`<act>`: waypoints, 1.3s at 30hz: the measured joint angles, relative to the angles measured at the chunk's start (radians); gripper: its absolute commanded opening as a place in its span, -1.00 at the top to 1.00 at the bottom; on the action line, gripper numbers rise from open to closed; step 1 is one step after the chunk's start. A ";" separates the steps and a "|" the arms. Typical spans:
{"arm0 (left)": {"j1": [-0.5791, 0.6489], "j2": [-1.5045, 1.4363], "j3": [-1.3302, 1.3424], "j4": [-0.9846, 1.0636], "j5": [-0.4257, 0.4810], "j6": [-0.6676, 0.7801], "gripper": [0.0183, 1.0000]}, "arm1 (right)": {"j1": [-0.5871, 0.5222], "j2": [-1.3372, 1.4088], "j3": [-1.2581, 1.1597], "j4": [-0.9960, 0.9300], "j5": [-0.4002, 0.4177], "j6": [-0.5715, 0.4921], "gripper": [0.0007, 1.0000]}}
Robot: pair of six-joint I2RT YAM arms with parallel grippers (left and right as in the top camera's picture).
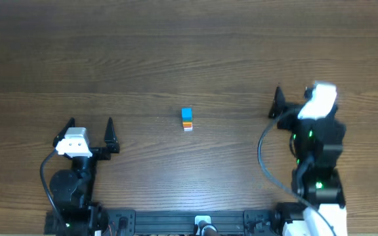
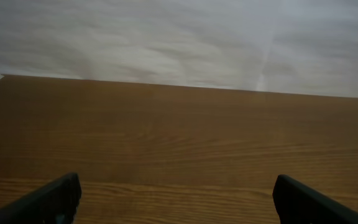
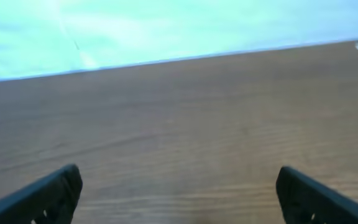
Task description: Stack Cubes
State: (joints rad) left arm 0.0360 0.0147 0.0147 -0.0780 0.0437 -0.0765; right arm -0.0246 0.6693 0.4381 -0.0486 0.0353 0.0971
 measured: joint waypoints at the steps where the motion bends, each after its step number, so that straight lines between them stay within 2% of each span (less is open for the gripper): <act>1: 0.000 0.000 0.000 0.000 0.000 0.000 -1.00 | 0.000 -0.047 -0.040 0.011 -0.004 0.000 -0.99; 12: 0.000 0.000 0.000 0.000 0.000 0.000 -1.00 | 0.000 -0.429 -0.264 0.031 -0.069 0.000 -0.98; 32: 0.000 0.000 0.000 0.000 0.000 0.000 -1.00 | 0.000 -0.647 -0.401 0.076 -0.083 0.000 -0.98; 39: 0.000 0.000 0.000 0.000 0.000 0.000 -1.00 | 0.000 -0.655 -0.425 0.014 -0.066 -0.001 -0.98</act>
State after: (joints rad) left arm 0.0360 0.0147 0.0147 -0.0780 0.0437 -0.0765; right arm -0.0246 0.0139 0.0128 -0.0349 -0.0307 0.0963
